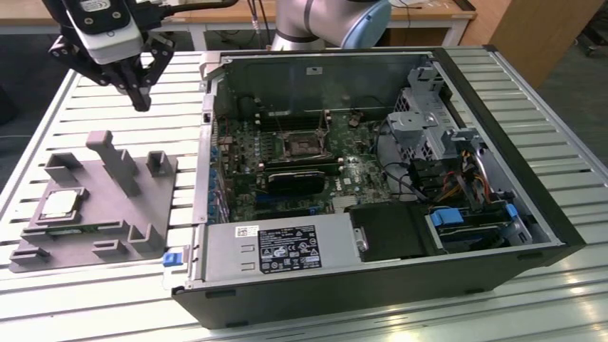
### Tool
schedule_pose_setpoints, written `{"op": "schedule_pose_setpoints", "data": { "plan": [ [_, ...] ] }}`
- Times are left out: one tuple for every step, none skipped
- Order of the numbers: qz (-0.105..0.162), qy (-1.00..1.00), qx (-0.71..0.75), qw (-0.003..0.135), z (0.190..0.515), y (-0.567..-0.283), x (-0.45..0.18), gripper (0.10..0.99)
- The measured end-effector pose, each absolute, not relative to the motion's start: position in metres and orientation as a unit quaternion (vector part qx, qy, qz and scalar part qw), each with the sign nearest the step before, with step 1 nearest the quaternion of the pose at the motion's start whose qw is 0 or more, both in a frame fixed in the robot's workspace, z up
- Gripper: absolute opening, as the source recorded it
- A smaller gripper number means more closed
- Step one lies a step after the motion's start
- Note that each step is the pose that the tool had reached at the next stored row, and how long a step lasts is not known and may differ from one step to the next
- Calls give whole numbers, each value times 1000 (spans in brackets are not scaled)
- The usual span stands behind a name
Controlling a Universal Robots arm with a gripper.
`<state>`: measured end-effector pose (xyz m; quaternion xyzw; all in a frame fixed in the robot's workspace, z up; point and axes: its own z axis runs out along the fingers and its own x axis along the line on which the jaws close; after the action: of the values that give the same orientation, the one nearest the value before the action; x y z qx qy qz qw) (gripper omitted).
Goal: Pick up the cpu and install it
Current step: 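Reach for the cpu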
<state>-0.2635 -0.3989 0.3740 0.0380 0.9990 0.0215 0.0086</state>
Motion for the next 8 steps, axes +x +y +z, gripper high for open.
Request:
{"op": "schedule_pose_setpoints", "data": {
  "plan": [
    [22, 999, 38, 8, 374, -399, -264, 106],
    [22, 999, 38, 8, 374, -399, -264, 106],
    [22, 999, 38, 8, 374, -399, -265, 106],
    [22, 999, 38, 8, 374, -399, -265, 106],
    [22, 999, 38, 8, 373, -399, -266, 106],
    [21, 999, 38, 8, 373, -399, -266, 106],
    [22, 999, 38, 8, 373, -399, -267, 106],
    [22, 999, 38, 8, 373, -399, -268, 106]
  ]
}}
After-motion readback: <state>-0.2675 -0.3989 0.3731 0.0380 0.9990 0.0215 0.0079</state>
